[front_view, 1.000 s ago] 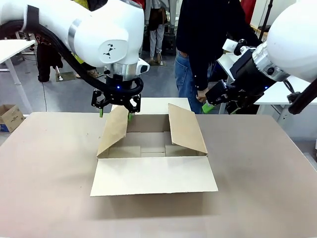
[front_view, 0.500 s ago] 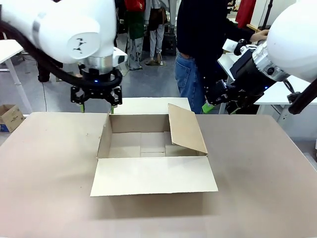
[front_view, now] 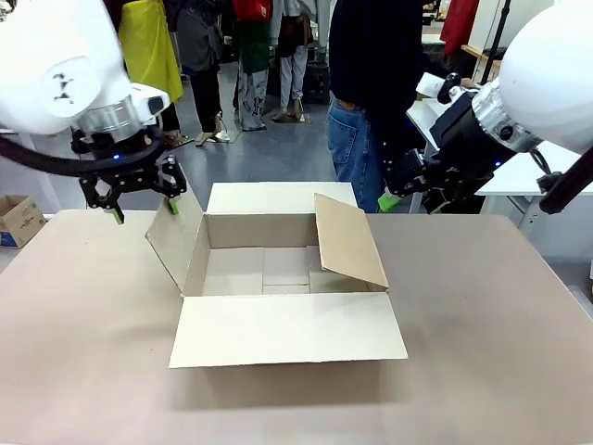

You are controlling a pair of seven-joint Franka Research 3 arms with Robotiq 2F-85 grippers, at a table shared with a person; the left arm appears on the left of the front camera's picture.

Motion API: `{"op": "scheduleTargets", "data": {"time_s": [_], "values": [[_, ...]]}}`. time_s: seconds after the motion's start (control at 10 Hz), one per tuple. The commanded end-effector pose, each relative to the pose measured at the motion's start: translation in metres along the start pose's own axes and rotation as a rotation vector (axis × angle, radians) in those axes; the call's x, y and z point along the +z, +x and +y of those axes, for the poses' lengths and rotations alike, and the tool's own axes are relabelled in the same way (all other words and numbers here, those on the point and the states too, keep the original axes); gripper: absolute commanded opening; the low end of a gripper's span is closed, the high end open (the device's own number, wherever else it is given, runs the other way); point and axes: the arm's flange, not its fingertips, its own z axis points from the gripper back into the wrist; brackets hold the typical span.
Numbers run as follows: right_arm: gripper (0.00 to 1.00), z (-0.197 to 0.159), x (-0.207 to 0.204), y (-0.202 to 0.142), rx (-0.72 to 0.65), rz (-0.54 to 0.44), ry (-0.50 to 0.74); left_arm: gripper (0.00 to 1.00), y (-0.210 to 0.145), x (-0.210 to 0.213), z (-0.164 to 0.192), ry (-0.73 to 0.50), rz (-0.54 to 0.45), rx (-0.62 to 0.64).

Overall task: Pack the gift set into the box.
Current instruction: Place both hands on the side flaps of the Package Box and spread them outward.

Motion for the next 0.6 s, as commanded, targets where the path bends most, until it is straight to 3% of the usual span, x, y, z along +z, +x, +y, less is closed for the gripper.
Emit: {"op": "scheduleTargets", "data": {"time_s": [0.0, 0.5], "values": [[1.0, 0.002, 0.001, -0.002, -0.019, -0.005, -0.017, 1.0, -0.008, -0.014, 0.033, -0.128, 0.054, -0.019], [1.0, 0.002, 0.001, -0.002, -0.019, -0.005, -0.017, 1.0, -0.002, -0.055, 0.083, -0.325, 0.196, 0.057]]}}
